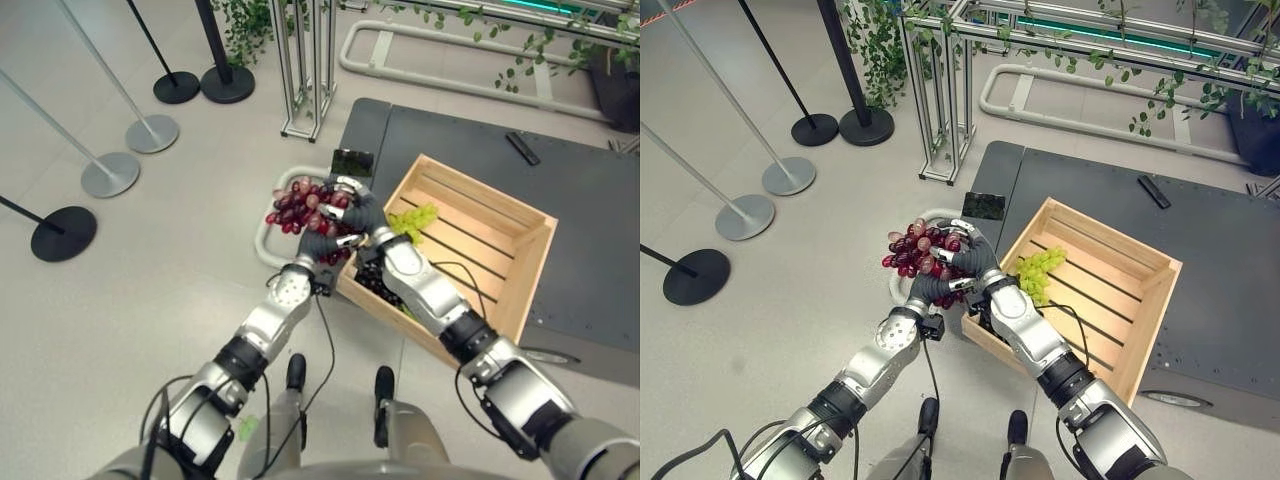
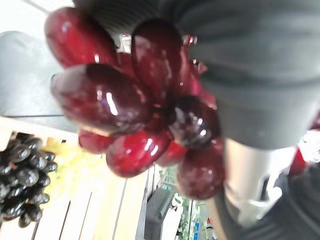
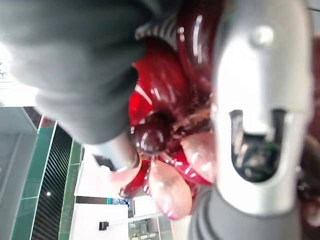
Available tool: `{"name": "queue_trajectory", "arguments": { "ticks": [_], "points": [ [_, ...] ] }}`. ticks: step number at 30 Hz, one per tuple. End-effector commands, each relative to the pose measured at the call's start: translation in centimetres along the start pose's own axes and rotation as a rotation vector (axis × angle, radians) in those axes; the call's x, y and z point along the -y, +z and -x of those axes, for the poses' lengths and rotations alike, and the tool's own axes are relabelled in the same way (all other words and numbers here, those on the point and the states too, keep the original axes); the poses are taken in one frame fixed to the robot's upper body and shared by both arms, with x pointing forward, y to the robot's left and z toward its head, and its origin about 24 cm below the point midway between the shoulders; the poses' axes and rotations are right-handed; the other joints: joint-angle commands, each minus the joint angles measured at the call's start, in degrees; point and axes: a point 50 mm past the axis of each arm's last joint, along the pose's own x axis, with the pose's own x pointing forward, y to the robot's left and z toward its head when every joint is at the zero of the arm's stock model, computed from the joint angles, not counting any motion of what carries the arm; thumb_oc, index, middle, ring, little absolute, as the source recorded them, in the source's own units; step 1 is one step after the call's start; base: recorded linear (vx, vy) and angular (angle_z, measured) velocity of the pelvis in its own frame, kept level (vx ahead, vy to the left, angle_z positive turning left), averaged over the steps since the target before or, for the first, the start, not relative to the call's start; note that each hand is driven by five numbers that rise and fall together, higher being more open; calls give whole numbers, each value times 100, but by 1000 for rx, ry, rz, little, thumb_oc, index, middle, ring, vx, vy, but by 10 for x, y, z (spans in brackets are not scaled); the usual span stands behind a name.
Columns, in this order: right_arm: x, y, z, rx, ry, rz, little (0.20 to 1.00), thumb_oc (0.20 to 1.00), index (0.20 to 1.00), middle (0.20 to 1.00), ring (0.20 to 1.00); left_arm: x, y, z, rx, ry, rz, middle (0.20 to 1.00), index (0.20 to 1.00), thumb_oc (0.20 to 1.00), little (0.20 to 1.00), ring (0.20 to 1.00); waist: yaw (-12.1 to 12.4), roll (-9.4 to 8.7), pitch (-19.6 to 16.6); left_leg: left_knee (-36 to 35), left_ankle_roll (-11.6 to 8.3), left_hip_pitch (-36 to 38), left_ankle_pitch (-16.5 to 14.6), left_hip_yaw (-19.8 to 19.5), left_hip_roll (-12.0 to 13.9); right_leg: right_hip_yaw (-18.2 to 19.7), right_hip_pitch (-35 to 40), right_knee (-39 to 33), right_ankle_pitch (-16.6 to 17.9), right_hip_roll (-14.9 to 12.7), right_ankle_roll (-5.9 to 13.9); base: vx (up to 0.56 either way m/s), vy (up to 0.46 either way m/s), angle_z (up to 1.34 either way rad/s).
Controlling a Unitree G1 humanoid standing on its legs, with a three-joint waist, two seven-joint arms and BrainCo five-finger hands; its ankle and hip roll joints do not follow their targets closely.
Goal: Pick up the fruits from the basket on one side to the basket on the other side
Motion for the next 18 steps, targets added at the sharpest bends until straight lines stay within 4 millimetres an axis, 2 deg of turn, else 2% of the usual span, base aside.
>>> {"name": "queue_trajectory", "arguments": {
  "ticks": [1,13,14,15,18],
  "points": [
    [-54,44,-5,216,154,-135,200,200,200,200,200,33,66,-17,293,-71,-11,1000,1000,1000,1000,1000,66,-305,-254,374,0,-1,-909,245,-112,40,118,404,-654,-491,399,4,-3,-3],
    [-73,41,-5,184,201,-147,200,200,200,200,200,36,76,-25,315,-25,-28,1000,1000,1000,1000,1000,6,-302,-301,395,-9,23,-923,280,-98,67,142,387,-642,-464,381,0,0,0],
    [-74,42,-5,184,209,-149,200,200,200,200,200,36,79,-25,323,-20,-25,809,809,809,809,809,0,-298,-304,385,-10,30,-924,282,-97,70,146,381,-644,-461,383,0,0,0],
    [-74,41,-5,183,211,-153,200,200,200,200,200,35,80,-25,326,-17,-16,200,200,200,200,200,2,-294,-307,385,-10,31,-925,284,-96,68,151,377,-644,-460,384,0,0,0],
    [-74,42,-5,183,218,-150,200,200,200,200,200,33,81,-25,327,-20,-9,200,200,200,200,200,1,-292,-306,380,-12,42,-927,284,-96,71,158,375,-639,-464,387,0,0,0]
  ]
}}
